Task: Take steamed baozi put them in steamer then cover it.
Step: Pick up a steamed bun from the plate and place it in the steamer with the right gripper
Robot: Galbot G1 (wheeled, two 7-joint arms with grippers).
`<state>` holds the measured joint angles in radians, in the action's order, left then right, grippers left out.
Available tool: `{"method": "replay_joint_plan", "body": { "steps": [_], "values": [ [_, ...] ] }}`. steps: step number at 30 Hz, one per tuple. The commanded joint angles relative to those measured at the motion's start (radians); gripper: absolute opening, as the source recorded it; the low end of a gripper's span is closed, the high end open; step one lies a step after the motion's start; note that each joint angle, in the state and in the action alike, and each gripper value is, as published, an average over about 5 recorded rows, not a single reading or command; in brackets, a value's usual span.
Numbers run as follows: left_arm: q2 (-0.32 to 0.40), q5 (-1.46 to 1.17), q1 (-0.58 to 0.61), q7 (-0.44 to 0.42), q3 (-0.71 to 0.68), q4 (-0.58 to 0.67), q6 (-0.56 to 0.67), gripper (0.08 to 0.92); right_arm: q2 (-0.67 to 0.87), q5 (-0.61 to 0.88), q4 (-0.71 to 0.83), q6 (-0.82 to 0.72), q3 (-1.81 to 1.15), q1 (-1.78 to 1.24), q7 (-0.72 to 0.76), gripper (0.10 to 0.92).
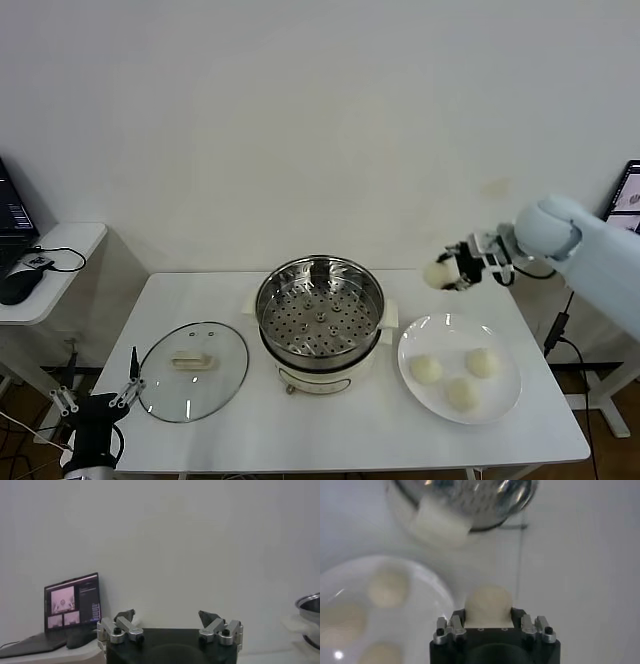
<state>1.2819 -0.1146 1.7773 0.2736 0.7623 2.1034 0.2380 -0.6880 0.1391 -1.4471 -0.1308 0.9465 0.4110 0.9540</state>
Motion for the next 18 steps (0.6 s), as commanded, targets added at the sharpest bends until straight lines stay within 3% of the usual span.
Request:
{"method": "replay_joint_plan", "body": {
  "steps": [1, 11, 18],
  "values": [
    [-0.001, -0.007, 0.002, -0.001, 0.003, 0.0, 0.0, 0.823, -0.113, 0.115, -0.026, 0.011, 0.122, 0.194, -0.015, 0.579],
    [0.009, -0.012, 0.002, -0.003, 0.028, -0.001, 0.001, 0.823, -0.41, 0.02, 0.091, 0.147, 0.229, 0.136, -0.053, 0.577],
    [0.01, -0.013, 0.002, -0.003, 0.041, -0.012, 0.003, 0.823, -0.522, -0.163, 0.214, 0.304, 0.284, 0.089, -0.064, 0.577]
  ]
}}
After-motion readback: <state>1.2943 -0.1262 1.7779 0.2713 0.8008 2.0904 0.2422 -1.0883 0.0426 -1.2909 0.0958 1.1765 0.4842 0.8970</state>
